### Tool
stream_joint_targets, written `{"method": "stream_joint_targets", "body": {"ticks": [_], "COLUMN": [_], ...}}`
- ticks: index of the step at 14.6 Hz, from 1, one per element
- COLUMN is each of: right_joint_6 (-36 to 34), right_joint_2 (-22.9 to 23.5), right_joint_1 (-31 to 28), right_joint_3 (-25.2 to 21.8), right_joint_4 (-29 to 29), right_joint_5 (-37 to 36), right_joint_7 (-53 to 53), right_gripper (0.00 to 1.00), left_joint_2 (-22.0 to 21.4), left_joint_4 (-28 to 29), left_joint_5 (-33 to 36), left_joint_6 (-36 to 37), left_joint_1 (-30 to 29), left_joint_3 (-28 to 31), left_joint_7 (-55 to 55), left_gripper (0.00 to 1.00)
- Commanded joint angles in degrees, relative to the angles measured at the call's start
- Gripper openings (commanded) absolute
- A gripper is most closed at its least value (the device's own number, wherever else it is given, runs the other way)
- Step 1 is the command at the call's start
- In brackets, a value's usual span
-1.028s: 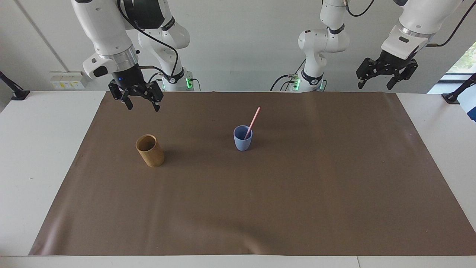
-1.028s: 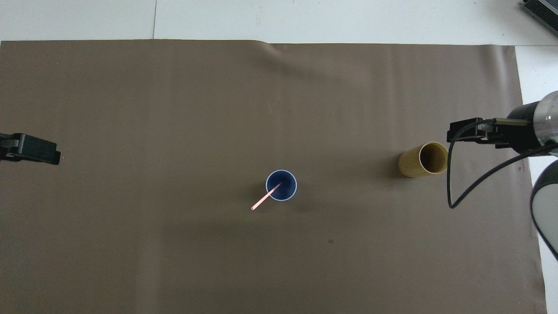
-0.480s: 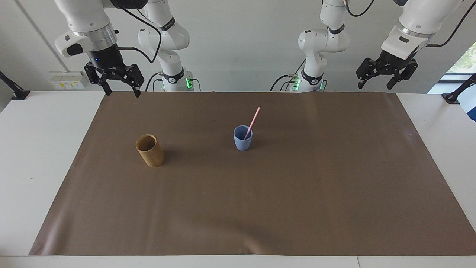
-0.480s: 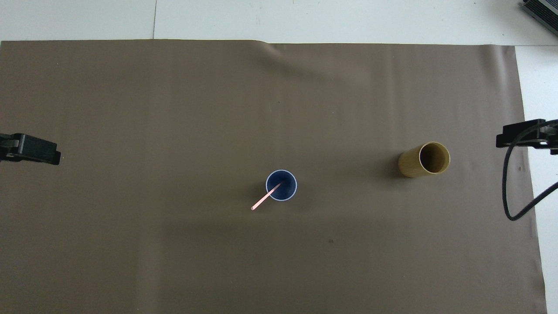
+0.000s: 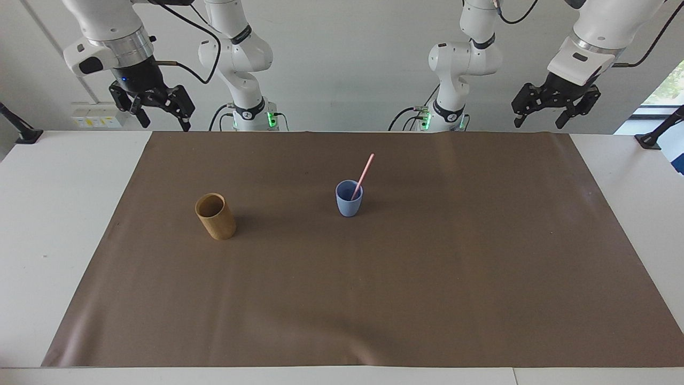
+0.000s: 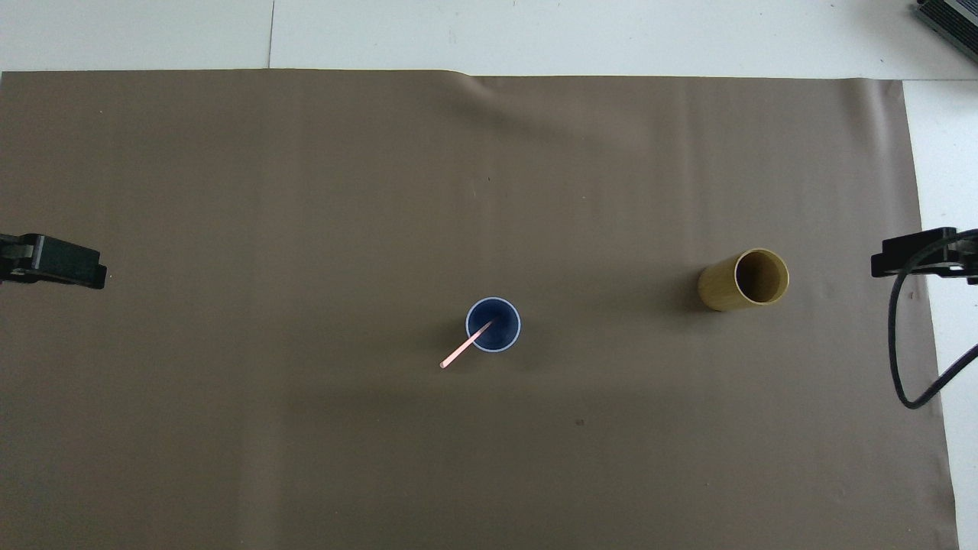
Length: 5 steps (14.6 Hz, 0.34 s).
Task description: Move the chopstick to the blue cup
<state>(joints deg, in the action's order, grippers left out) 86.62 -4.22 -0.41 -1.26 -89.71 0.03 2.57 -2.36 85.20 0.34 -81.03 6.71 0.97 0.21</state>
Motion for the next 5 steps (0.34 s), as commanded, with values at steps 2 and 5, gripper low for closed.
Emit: {"method": "stream_joint_targets", "body": {"ticks": [2,5], "right_joint_6": [0.04,0.14], "right_joint_2": [-1.84,-1.84], "right_joint_1": [-0.55,-0.21], "right_joint_3": [0.29,0.38], "right_joint_4": [-2.66,-2.66], "right_joint_5": [-2.40,-3.11], "right_joint_7": [-2.39,-0.82], "right_gripper": [1.00,1.00], "left_joint_2": [-0.81,-0.81], "left_joint_4": [0.84,0.93], "left_joint_5": [-0.17,-0.17], "left_joint_6": [0.08,0.08], "left_joint_1": [0.14,0.14], "left_joint_3": [0.35,0.35], "left_joint_7": [-0.03,0.14], "left_gripper": [1.00,1.00]}}
